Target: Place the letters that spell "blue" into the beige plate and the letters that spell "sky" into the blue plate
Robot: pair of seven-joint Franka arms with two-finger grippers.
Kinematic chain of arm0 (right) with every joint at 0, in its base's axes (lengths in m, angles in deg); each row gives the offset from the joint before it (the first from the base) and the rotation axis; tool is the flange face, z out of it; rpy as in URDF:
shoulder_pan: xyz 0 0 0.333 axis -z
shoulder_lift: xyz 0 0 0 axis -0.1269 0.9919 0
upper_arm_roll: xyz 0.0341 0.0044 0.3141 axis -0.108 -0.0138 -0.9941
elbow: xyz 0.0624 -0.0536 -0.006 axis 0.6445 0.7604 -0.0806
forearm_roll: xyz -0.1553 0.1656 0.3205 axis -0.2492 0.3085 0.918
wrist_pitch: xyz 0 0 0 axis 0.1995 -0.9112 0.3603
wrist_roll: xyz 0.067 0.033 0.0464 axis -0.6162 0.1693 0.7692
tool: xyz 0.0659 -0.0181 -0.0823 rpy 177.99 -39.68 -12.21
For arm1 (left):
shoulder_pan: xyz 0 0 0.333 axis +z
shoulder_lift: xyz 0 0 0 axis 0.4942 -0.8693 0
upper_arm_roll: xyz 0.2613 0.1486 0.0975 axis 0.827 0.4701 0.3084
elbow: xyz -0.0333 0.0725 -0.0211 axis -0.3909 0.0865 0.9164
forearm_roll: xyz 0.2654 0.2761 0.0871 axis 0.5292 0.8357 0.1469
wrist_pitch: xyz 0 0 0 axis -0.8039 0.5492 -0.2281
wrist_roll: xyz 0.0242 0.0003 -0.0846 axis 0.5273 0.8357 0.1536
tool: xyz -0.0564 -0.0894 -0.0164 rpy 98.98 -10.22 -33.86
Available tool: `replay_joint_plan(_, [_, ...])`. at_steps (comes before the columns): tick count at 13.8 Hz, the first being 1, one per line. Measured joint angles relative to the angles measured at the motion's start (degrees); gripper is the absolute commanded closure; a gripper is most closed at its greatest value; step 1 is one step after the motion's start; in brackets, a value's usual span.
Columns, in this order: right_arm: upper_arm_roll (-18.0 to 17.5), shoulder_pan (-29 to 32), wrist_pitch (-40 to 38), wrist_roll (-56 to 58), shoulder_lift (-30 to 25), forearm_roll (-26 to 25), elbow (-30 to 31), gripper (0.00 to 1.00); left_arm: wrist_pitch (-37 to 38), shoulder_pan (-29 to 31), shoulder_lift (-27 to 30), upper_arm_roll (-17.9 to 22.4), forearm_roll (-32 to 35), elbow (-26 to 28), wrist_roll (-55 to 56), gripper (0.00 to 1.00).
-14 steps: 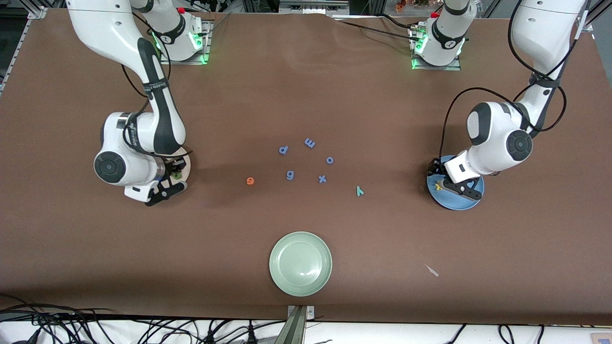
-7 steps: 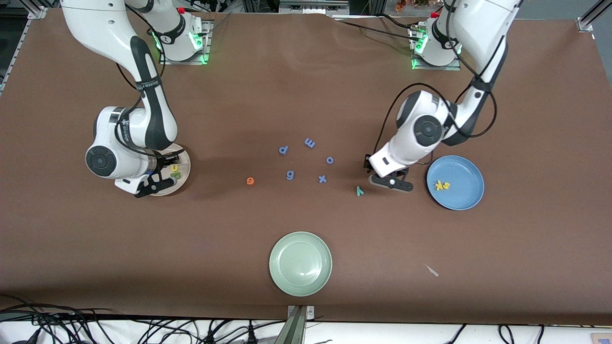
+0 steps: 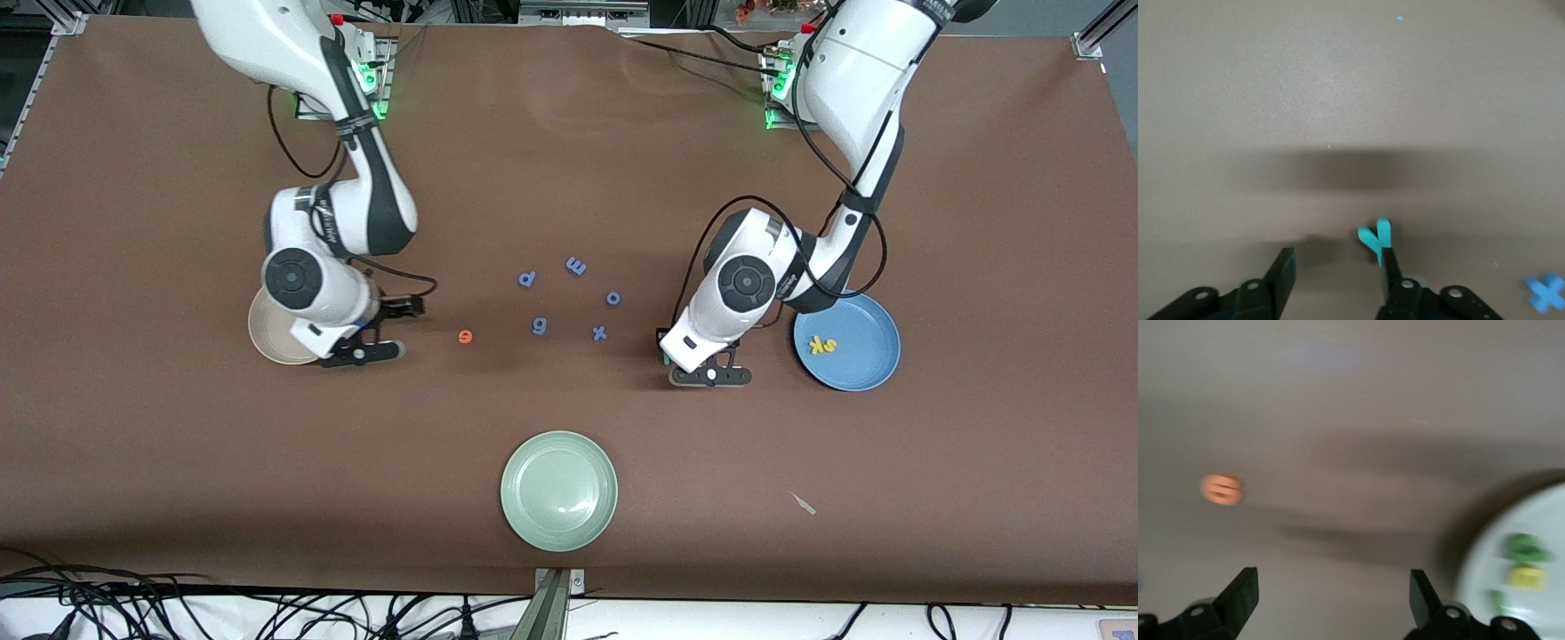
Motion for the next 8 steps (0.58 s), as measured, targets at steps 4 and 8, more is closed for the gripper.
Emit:
replay_joint_plan(4, [-0.05, -3.85, 4.18, -5.22, 5.99, 4.24, -3.86, 0.0, -0.05, -1.1, -2.4, 0.07, -0.19, -1.82, 4.06, 0.39])
replay_joint_plan(8, [-0.04, -5.35, 6.48, -7.41, 8.37, 4.43, -4.43, 0.0, -0.05, -2.24, -2.73, 0.08, -0.79, -2.6, 5.63, 0.45])
